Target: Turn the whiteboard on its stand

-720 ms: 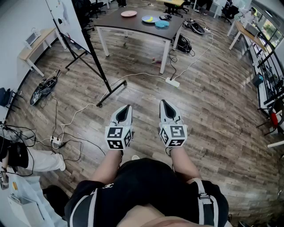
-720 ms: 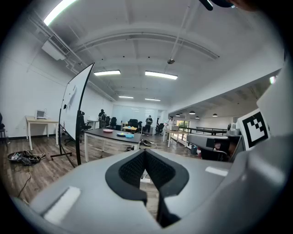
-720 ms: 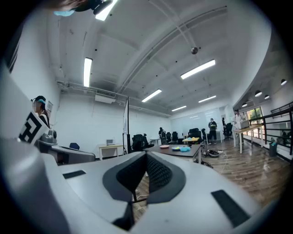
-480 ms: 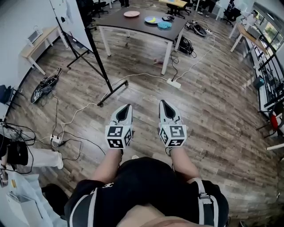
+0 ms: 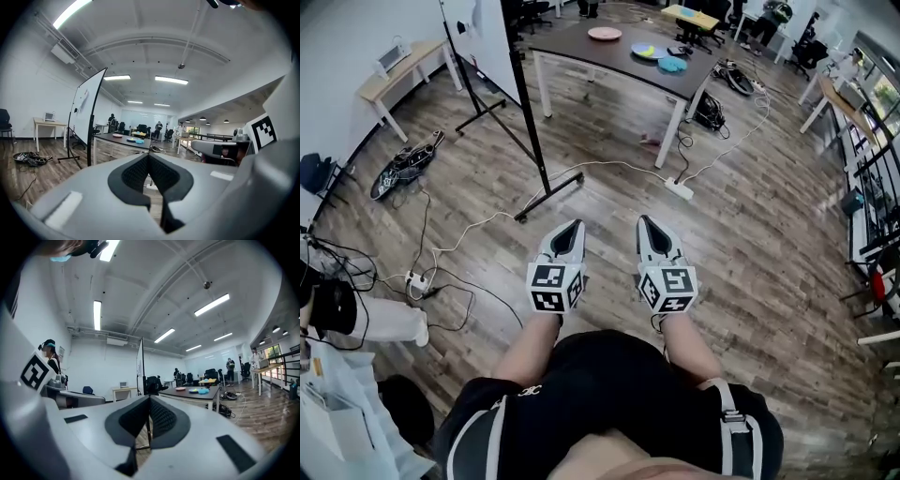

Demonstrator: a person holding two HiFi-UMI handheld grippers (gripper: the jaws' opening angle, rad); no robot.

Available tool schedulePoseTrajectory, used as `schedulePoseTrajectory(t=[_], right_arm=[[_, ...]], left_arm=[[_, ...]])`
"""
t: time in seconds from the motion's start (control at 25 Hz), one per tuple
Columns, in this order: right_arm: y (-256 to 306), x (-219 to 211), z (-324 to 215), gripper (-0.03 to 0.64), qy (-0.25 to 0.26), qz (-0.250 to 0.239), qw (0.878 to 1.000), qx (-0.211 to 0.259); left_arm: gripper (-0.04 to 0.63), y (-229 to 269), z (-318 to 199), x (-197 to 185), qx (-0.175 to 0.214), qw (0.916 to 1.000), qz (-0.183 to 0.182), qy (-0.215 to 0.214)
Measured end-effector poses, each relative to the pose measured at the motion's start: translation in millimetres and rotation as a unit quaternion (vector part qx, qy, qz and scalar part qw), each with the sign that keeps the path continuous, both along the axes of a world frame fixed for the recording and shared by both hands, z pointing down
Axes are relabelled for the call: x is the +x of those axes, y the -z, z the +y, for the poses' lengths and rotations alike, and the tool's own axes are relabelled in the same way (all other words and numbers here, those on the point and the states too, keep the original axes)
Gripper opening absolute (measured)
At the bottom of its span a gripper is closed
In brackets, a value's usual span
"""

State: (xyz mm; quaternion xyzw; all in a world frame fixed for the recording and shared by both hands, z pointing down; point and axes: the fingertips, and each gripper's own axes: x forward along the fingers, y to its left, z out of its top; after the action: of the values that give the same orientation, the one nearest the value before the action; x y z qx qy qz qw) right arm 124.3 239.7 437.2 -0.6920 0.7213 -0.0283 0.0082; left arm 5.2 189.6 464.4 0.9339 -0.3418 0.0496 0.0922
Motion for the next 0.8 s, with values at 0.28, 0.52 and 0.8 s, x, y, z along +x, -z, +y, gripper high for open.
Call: schedulePoseTrajectory(t=[0.28, 0.52, 0.8], right_arm=[[-10, -37, -28, 0.006, 0.019, 0.008, 1.0, -0.011], [-20, -67, -54, 0.006, 0.046, 0.017, 0.998, -0.025], [-21, -76, -94, 0.006, 0.067, 0.019, 0.997, -0.015]], left_arm=[[0.009, -12, -18, -38, -0.006, 0.9998, 0.007, 0.016], [0.009, -17, -36, -64, -0.01, 0.9995, 0.009, 0.03], [0.009, -25, -67, -76, -0.008, 0.9987, 0.001, 0.05]])
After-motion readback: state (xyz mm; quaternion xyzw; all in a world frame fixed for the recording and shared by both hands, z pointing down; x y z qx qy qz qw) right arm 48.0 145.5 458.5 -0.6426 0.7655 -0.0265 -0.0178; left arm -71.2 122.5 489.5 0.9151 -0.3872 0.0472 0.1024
